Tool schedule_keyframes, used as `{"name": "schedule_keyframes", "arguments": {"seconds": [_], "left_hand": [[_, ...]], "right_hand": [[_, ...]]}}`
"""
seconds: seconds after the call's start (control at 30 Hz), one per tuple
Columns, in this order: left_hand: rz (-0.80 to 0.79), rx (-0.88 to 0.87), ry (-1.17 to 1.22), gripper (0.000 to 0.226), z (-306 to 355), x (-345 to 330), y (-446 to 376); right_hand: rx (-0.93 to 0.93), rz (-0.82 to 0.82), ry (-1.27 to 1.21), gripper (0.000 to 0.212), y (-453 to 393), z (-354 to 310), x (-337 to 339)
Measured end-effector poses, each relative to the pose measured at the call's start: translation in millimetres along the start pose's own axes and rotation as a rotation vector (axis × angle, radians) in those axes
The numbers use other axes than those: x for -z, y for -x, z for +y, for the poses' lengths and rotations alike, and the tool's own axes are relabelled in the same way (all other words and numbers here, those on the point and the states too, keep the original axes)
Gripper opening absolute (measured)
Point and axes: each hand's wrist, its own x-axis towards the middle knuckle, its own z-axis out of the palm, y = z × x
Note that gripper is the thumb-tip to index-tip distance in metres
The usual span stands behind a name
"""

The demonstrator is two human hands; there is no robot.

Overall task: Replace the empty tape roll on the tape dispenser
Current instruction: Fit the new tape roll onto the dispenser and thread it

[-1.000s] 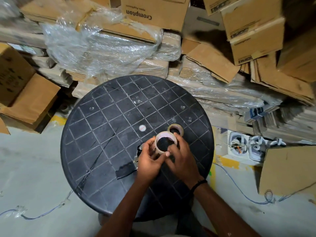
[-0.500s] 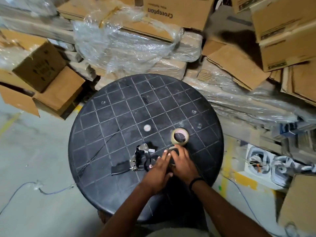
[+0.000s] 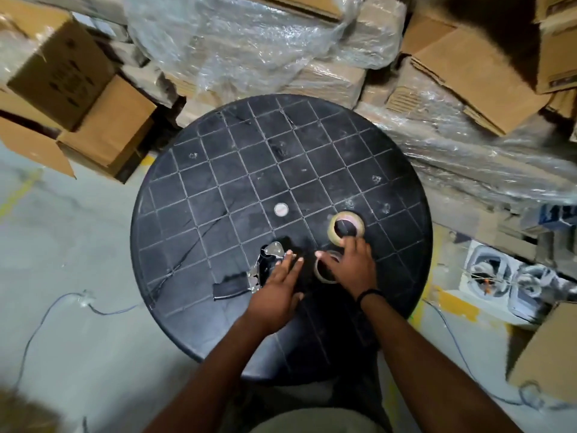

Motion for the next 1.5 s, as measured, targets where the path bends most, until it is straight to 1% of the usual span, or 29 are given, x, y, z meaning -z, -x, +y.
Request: {"name": "schedule_keyframes", "arguments": {"seconds": [0.07, 0.1, 0.13, 0.2, 0.23, 0.3, 0.37, 0.43, 0.53, 0.6, 0.67, 0.73, 0.8, 0.87, 0.93, 1.0, 1.07, 1.2, 1.33, 1.5], "left_hand": [[0.023, 0.037, 0.045, 0.076, -3.9, 0.0, 11.3], [0.017, 0.052, 0.054, 0.074, -6.2, -2.2, 16.1], [0.009, 0.065, 0.059, 0.072, -8.5, -4.4, 19.6], [-0.028, 0.097, 0.055, 0.067, -12.0, -7.4, 24.4], [-0.048, 0.106, 0.048, 0.065, -13.0, -8.7, 26.2], [-0.070, 0.121, 0.065, 0.062, -12.9, -9.0, 29.2], [-0.051, 0.135, 0.089, 0.059, -12.3, -6.9, 30.6], [-0.013, 0.167, 0.109, 0.056, -12.4, -2.5, 30.5], [0.024, 0.225, 0.131, 0.055, -12.6, 6.5, 27.4], [0.019, 0.221, 0.136, 0.055, -11.9, 11.8, 22.2], [0.036, 0.235, 0.146, 0.053, -12.9, 15.9, 15.5], [0.129, 0.304, 0.168, 0.047, -19.4, 22.5, 7.1], [0.214, 0.396, 0.173, 0.043, -28.9, 34.2, -1.9], [0.210, 0.407, 0.130, 0.045, -37.8, 45.2, -11.1], [0.138, 0.411, 0.040, 0.040, -44.1, 50.6, -17.3], [0.064, 0.440, -0.050, 0.027, -47.3, 48.1, -19.5], [0.081, 0.496, -0.053, 0.022, -49.9, 41.2, -19.2], [0.169, 0.612, 0.008, 0.024, -51.6, 31.5, -17.8], [0.171, 0.693, 0.019, 0.028, -51.3, 25.0, -16.0], [0.177, 0.700, 0.115, 0.026, -55.5, 24.7, -16.4]], "right_hand": [[-0.043, 0.109, 0.026, 0.066, -17.0, -5.1, 6.2], [-0.089, 0.122, 0.025, 0.071, -26.9, -7.3, 7.4], [-0.150, 0.104, 0.013, 0.081, -37.2, -9.2, 7.7], [-0.249, -0.001, -0.028, 0.106, -56.7, -10.2, 5.1], [-0.272, -0.067, -0.052, 0.115, -64.7, -9.0, 2.0], [-0.291, -0.176, -0.091, 0.121, -74.3, -5.7, -4.6], [-0.318, -0.169, -0.125, 0.119, -75.4, -4.2, -7.7], [-0.311, -0.095, -0.178, 0.115, -66.9, -8.9, -3.3], [-0.184, -0.026, -0.295, 0.111, -35.5, -28.0, 12.4], [-0.064, 0.017, -0.361, 0.109, -6.3, -43.9, 20.0], [-0.002, 0.039, -0.438, 0.109, 23.6, -58.1, 22.2], [0.013, 0.004, -0.478, 0.108, 48.0, -70.9, 18.0], [0.043, -0.067, -0.506, 0.106, 65.2, -83.5, 9.3], [0.090, -0.117, -0.532, 0.106, 73.8, -93.2, -1.6], [0.116, -0.161, -0.530, 0.107, 73.0, -101.8, -11.8], [0.110, -0.197, -0.516, 0.107, 68.1, -110.3, -18.0], [0.085, -0.207, -0.493, 0.107, 63.4, -116.4, -22.8], [0.057, -0.223, -0.461, 0.108, 60.3, -117.3, -28.4], [-0.019, -0.224, -0.487, 0.108, 66.2, -112.7, -30.4], [-0.091, -0.217, -0.544, 0.105, 74.0, -112.6, -32.1]]}}
